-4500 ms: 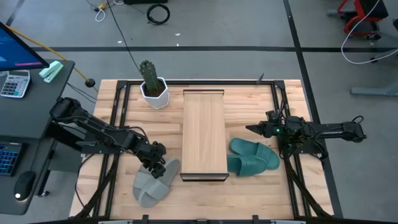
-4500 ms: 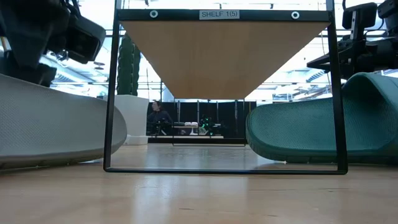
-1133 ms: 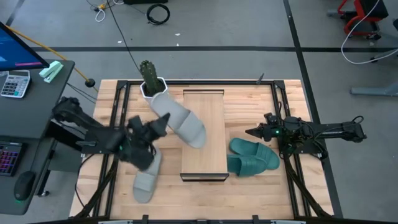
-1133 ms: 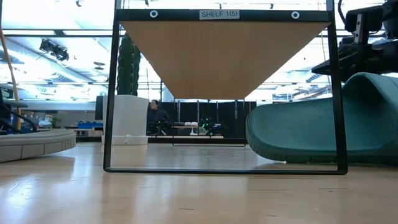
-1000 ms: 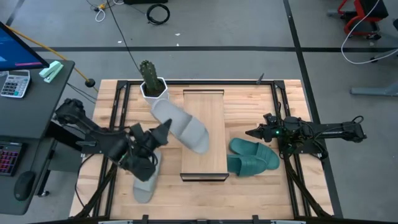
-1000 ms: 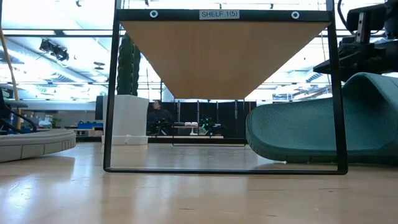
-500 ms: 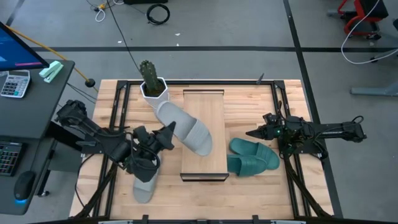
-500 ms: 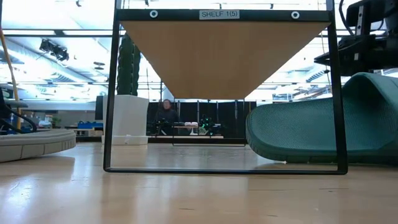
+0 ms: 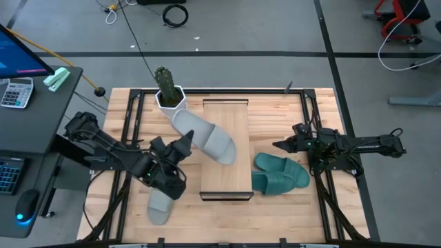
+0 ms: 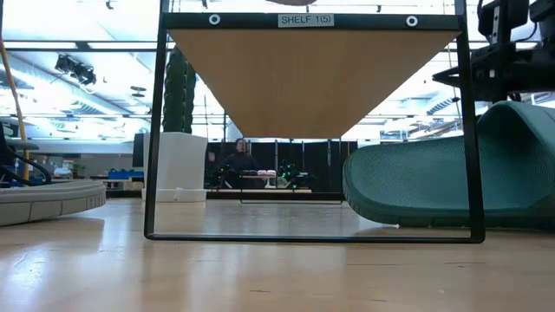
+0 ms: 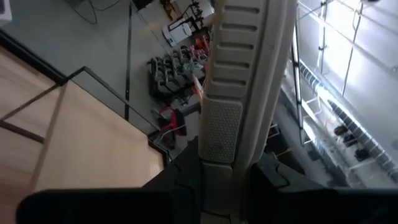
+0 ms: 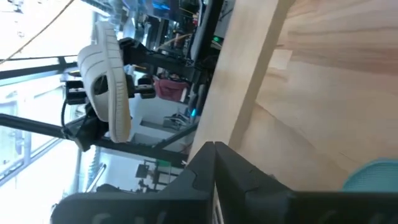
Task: Pick and place slides into the shelf
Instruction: Put the right gray slipper onto the shelf
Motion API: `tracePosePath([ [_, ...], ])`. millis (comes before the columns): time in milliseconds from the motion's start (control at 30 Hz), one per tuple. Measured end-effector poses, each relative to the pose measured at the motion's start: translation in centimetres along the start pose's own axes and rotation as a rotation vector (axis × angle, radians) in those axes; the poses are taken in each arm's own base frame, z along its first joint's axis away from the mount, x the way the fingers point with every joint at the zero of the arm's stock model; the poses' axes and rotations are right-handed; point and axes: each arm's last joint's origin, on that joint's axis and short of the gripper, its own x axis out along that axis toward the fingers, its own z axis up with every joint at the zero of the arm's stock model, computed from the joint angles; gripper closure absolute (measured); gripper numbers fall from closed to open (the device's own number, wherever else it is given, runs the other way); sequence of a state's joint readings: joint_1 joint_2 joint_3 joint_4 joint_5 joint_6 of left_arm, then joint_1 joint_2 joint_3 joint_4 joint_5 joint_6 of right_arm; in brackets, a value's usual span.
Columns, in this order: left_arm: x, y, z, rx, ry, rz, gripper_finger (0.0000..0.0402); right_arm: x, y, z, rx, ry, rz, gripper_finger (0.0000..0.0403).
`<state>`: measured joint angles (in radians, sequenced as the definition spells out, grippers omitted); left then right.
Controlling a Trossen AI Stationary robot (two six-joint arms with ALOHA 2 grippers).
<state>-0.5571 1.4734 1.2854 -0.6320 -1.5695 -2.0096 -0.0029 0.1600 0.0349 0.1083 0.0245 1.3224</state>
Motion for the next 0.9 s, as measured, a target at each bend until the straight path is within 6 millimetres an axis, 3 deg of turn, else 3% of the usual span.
tracePosePath([
  [133, 0.0, -1.8, -0.6, -0.016, 0.000, -0.001, 0.0323, 0.0, 0.2, 0.0, -0.037, 0.003, 0.018, 0.0386],
  [333, -0.2, -6.5, -0.9, 0.137, 0.031, -0.024, 0.0323, 0.0, 0.2, -0.3, -0.063, 0.096, 0.042, 0.0386],
  [433, 0.7, -7.9, -2.2, 0.252, 0.126, -0.208, 0.0324, 0.0, 0.2, -0.4, -0.069, 0.130, 0.052, 0.0386],
  [700, 3.0, -11.9, -4.8, 0.102, 0.038, -0.635, 0.0324, 0.0, 0.4, -0.4, -0.069, 0.141, 0.073, 0.0386],
  [767, 2.6, -14.0, -4.8, 0.109, 0.006, -0.681, 0.0324, 0.0, 0.5, -0.3, -0.069, 0.142, 0.086, 0.0386],
  [900, -0.2, -18.5, -4.2, 0.248, -0.058, -0.713, 0.0324, -0.1, 0.6, -0.3, -0.069, 0.139, 0.099, 0.0386],
])
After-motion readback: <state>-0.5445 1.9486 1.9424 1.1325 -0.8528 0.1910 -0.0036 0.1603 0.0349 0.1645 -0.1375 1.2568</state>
